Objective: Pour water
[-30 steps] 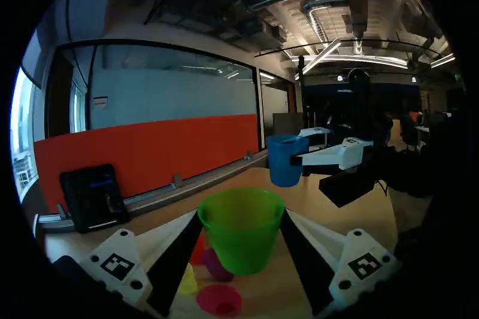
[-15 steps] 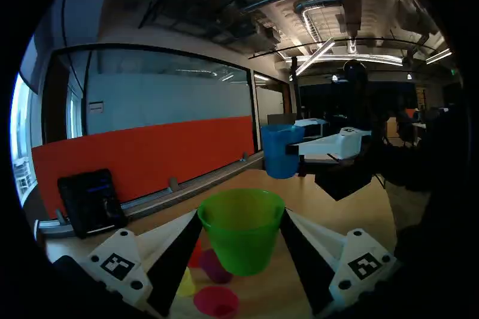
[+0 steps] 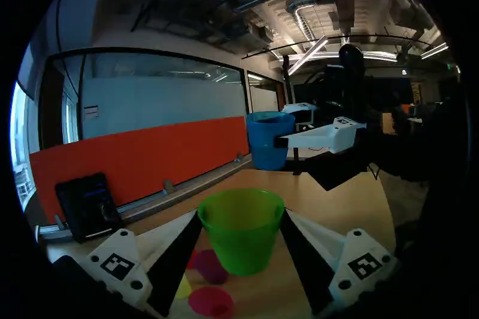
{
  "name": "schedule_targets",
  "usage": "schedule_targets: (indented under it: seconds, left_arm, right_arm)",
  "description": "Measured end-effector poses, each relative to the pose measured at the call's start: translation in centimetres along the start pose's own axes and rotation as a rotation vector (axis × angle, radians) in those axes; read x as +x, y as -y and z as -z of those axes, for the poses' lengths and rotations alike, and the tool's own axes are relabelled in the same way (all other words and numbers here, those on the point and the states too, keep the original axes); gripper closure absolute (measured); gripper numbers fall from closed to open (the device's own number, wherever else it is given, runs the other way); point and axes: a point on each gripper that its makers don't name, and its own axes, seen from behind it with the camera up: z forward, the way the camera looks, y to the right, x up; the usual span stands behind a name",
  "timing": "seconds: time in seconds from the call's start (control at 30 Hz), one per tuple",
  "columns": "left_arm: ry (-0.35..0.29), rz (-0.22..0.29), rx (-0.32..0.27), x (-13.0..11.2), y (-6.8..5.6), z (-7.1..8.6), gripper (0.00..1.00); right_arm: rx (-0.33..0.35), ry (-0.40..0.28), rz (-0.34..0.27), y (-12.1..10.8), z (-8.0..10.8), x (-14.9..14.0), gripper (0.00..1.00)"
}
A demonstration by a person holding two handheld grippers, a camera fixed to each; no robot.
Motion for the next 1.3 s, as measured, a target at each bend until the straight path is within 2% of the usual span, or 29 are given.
schedule_targets:
  seconds: [0.17,0.57,1.07,1.3]
  left_arm:
    - [-0.002,0.003,-0.011,-0.1,-0.5,-0.2,0.12]
    - [-0.006,-0.008,-0.031,-0.4,-1.6,-0.6,0.12]
    - [-0.018,0.004,-0.05,-0.2,-2.2,-0.8,0.13]
    - [-0.024,0.004,-0.058,0.1,-2.5,-1.0,0.12]
  right_arm:
    - [0.002,0.004,0.07,-0.6,-0.3,0.7,0.11]
    - [0.003,0.004,0.286,-1.7,-1.5,3.1,0.11]
    - [0.006,0.009,0.536,-2.7,-2.8,6.4,0.11]
    - [0.006,-0.001,0.632,-3.0,-3.4,7.7,0.11]
